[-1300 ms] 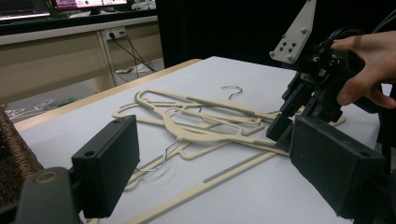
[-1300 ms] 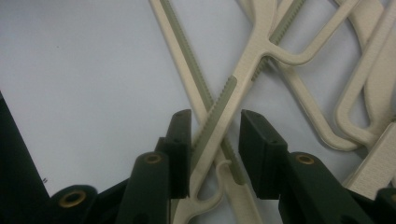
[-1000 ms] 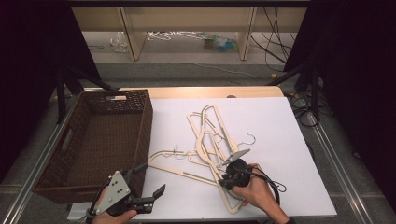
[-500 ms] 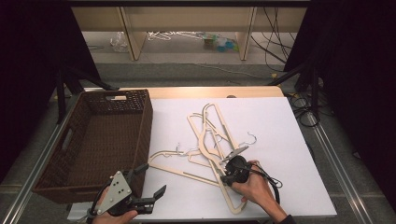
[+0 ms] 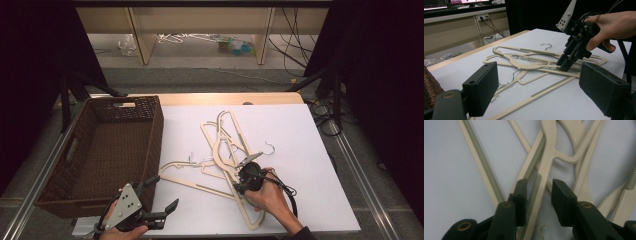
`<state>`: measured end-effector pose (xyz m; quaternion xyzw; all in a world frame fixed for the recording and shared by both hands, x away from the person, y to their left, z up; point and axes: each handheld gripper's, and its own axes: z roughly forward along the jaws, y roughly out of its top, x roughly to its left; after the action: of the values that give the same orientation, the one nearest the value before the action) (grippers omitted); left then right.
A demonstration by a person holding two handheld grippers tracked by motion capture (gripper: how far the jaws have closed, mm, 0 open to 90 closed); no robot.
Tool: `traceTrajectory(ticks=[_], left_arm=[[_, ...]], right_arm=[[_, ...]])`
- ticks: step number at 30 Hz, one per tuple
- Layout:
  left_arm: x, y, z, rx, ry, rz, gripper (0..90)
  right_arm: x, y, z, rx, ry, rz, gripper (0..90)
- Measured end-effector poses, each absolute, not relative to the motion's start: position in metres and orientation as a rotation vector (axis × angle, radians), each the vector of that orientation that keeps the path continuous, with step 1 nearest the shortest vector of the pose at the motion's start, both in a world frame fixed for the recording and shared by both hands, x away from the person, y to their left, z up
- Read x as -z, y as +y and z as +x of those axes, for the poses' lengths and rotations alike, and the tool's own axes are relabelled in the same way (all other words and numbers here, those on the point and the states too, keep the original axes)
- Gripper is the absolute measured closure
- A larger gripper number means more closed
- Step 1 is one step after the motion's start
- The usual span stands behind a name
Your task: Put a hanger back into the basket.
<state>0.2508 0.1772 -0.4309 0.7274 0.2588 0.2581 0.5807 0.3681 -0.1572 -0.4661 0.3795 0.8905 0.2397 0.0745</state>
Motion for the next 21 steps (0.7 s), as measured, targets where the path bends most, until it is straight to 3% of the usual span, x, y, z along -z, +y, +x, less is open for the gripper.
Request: traceTrajectory(ticks=[12, 21], left_arm=[[0.431, 0.177, 0.25, -0.598, 0.61, 1.697, 15.9], [0.43, 0.178, 0.25, -0.603, 0.609, 1.694, 15.9]], right_arm=[[0.464, -0.154, 0.373, -0.675, 2.701, 1.146, 74.3], [0.443, -0.167, 0.366, -0.678, 2.746, 1.05, 79.5]])
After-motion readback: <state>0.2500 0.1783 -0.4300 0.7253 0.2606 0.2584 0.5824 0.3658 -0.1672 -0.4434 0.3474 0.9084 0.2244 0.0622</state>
